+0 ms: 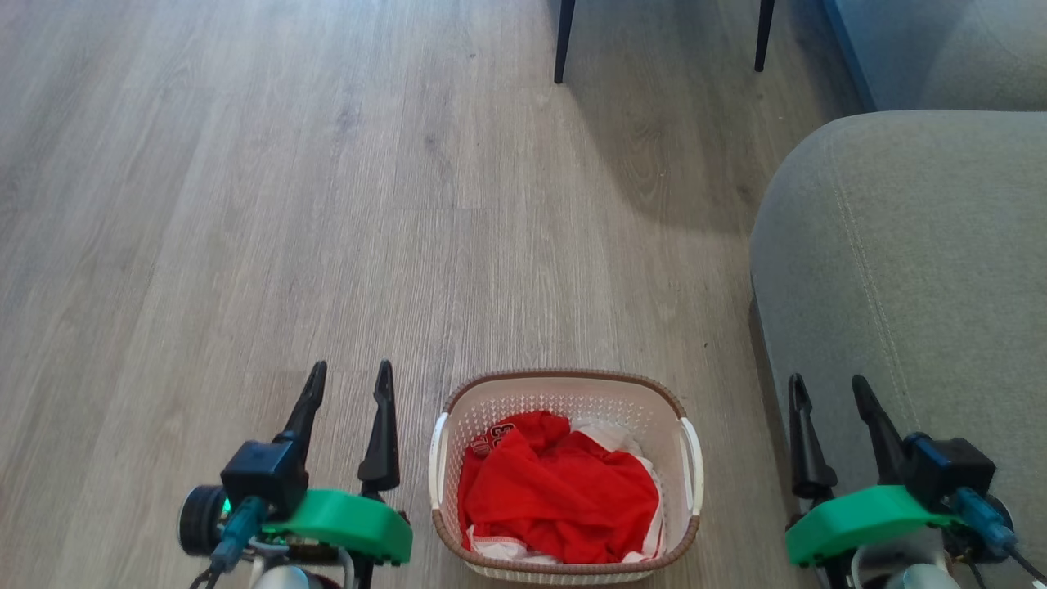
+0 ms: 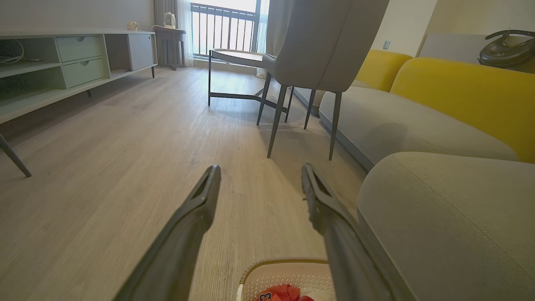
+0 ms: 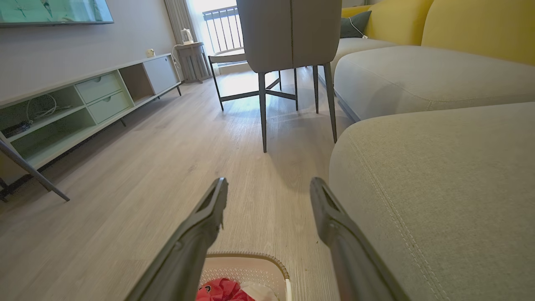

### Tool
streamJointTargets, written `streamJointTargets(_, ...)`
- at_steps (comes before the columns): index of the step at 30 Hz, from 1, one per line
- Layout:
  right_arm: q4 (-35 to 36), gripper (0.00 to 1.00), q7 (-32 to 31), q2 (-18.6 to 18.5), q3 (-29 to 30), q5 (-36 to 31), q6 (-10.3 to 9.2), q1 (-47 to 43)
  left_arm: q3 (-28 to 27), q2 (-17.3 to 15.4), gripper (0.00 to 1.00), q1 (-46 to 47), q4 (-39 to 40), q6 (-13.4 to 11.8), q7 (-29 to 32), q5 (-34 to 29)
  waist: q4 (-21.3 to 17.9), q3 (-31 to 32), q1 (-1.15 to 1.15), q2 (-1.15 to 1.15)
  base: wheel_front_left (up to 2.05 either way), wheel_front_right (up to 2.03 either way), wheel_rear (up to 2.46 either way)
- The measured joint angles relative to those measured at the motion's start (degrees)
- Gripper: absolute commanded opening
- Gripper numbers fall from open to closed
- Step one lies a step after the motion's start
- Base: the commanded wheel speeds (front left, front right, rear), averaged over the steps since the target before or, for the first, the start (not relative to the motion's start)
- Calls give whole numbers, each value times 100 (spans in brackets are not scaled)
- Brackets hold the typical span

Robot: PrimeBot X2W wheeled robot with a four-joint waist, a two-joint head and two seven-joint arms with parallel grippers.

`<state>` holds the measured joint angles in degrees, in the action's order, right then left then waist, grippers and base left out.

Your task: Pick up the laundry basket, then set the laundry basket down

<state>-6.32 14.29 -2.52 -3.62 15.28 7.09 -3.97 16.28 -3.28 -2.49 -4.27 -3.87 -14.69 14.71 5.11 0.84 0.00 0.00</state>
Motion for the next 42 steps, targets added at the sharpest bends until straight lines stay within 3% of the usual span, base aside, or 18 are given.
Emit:
streamJointTargets(4, -49, 100, 0, 0, -29, 90, 0, 1, 16, 0, 100, 0, -41, 1, 0, 0, -8, -9, 0, 0, 0, 0, 0)
streamJointTargets(5, -94, 0, -9, 3, -32, 90, 0, -1, 15, -2, 0, -7, -86, 1, 0, -1, -9, -10, 0, 0, 0, 0, 0)
streamJointTargets(10, -398, 0, -42, 9, -44, 211, -1, -134, 12, -3, 0, -257, -390, 8, 32, 132, -22, -14, 0, 0, 0, 0, 0)
streamJointTargets(42, -516, 0, -461, 2, 99, 2183, -1, -64, -301, -41, 0, -86, -591, 266, 412, 2175, -145, -35, 0, 0, 0, 0, 0)
